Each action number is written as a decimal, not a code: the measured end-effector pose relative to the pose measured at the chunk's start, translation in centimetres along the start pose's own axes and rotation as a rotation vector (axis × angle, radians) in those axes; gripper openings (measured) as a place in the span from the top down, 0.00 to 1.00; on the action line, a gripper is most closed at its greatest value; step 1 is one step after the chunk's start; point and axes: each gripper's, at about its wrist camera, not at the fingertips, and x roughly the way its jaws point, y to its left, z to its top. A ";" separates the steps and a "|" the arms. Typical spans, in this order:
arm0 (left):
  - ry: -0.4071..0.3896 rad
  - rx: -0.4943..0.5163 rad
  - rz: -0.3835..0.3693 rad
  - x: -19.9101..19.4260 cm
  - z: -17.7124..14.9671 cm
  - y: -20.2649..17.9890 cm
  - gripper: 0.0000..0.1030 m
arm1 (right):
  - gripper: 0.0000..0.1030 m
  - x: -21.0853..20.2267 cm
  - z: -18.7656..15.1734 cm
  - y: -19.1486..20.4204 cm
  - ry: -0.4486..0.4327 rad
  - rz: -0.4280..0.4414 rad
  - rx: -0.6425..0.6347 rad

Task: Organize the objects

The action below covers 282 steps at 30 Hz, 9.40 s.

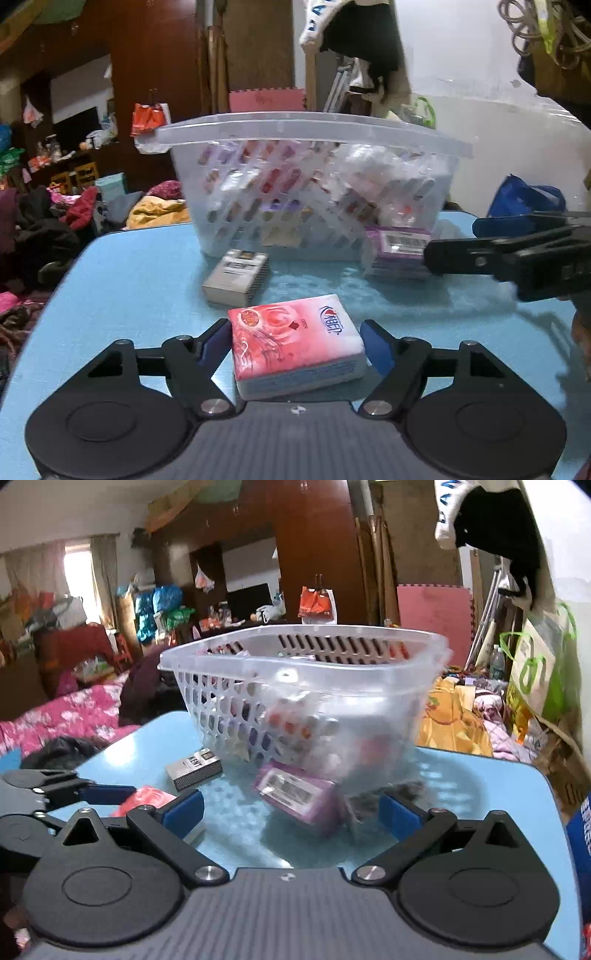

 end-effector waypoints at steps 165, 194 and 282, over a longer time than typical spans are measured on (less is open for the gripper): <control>-0.250 0.023 -0.017 -4.4 11.5 0.0 0.03 | 0.00 -1.9 7.6 -0.1 -0.119 -0.253 -0.138; -0.193 0.011 -0.041 -3.7 10.0 -0.7 0.03 | 0.00 -3.5 6.0 -1.8 -0.147 -0.172 -0.034; -0.186 -0.020 -0.064 -2.2 10.1 -0.4 0.03 | 0.00 -4.1 5.6 -2.1 -0.150 -0.121 0.005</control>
